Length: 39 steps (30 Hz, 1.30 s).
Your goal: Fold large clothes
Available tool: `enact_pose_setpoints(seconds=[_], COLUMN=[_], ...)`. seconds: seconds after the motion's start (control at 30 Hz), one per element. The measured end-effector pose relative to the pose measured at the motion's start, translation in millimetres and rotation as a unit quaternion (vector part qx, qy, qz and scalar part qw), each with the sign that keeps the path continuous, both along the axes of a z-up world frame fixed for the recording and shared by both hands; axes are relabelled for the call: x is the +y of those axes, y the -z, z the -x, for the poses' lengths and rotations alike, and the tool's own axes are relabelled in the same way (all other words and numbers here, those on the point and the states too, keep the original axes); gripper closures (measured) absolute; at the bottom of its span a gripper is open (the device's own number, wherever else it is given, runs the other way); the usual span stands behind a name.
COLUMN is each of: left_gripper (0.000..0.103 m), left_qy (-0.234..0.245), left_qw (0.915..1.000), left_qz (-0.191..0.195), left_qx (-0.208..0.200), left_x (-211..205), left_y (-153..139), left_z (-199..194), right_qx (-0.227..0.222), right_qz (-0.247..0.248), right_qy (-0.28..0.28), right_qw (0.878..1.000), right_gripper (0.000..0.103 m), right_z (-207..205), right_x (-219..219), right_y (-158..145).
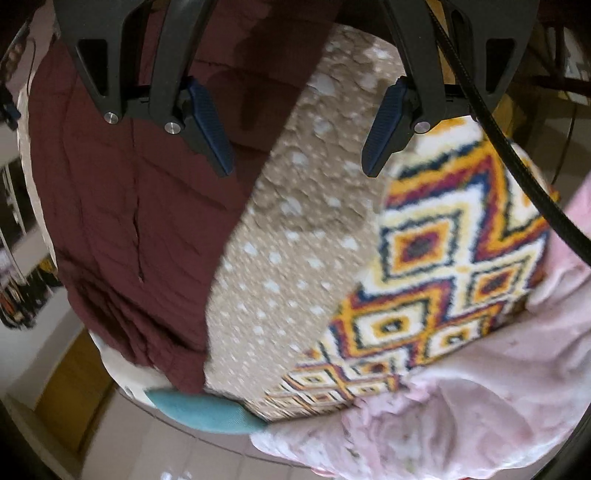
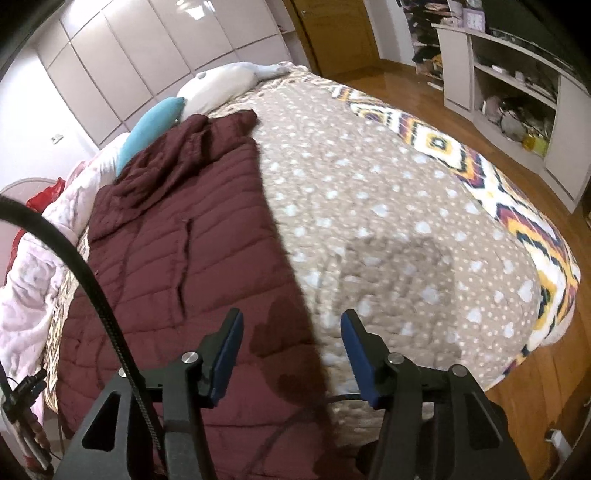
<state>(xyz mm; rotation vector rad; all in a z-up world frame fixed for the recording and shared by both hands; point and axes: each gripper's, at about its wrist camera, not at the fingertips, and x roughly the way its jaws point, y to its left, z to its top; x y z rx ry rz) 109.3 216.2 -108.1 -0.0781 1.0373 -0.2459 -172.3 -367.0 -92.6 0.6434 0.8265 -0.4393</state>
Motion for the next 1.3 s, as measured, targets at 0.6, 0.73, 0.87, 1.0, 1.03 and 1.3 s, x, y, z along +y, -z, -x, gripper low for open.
enact_pose_setpoints(seconds=[0.6, 0.73, 0.87, 1.0, 1.03, 1.3], left_gripper=[0.032, 0.032, 0.032, 0.032, 0.032, 0.083], left_qy=[0.081, 0.083, 0.089, 0.1, 0.102, 0.083], left_qw=[0.9936, 0.9928, 0.992, 0.9907, 0.9902, 0.9921], left_qz=[0.07, 0.079, 0.082, 0.083, 0.086, 0.086], left_qx=[0.035, 0.035, 0.037, 0.039, 0.042, 0.037], left_x=[-12, -8, -6, -5, -4, 4], left_y=[32, 35, 37, 39, 41, 23], left_z=[36, 45, 53, 59, 61, 73], right_qx=[-0.029, -0.011, 0.013, 0.018, 0.019, 0.041], right_qz=[-0.169, -0.179, -0.188, -0.17, -0.167, -0.108], right_qy=[-0.102, -0.129, -0.152, -0.16, -0.16, -0.194], right_qw=[0.98, 0.975, 0.97, 0.972, 0.973, 0.974], right_gripper=[0.043, 0.041, 0.041, 0.041, 0.041, 0.071], right_z=[28, 42, 52, 54, 52, 35], right_x=[9, 19, 35, 46, 47, 72], right_y=[55, 66, 81, 81, 79, 53])
